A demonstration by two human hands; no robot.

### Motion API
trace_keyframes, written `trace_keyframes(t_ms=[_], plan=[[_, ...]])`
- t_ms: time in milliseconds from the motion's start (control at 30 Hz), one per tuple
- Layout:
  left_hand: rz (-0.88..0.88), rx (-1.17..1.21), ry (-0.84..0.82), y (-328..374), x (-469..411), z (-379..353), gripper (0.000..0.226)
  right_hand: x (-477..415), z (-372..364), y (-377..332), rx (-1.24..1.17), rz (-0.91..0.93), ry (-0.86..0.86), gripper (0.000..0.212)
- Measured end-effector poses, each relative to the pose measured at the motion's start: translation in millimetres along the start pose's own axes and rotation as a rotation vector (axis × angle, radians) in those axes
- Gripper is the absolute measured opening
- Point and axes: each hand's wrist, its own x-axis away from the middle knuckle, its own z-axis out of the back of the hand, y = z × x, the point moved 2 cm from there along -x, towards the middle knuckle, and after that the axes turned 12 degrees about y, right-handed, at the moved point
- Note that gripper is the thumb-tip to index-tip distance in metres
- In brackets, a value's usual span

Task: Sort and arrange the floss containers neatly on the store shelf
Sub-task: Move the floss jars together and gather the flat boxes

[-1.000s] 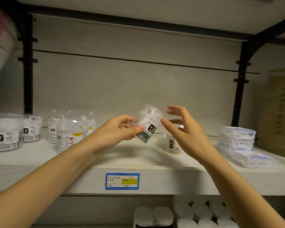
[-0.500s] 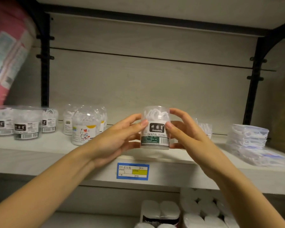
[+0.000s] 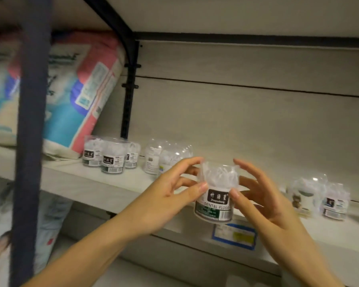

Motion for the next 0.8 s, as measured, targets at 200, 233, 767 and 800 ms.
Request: trace_keyframes(t_ms=[200,233,767,800], plan=[[-0.047,-0.097,0.107,-0.7,2.8,75.1,0.048,-18.7,-72.3,-20.7,-0.026,0.041,-0.048,0.050],[-0.058,-0.107,0.116,-0.4,1.6,88.9,0.048,-21.6,-85.7,-24.5,-0.034,0.045,-0.040,0.051],[-0.126,-0.566,0.135,-25.6,-45.6,259.1,0.042,-80.7,-276.8,-55.4,0.274,0.054,0.042,0.057],[-0.132,-0.622,0.120,-28.4,-44.3,259.4,0.043,-79.8,-281.9,-53.2,0.289,0.046,0.034,0.056]])
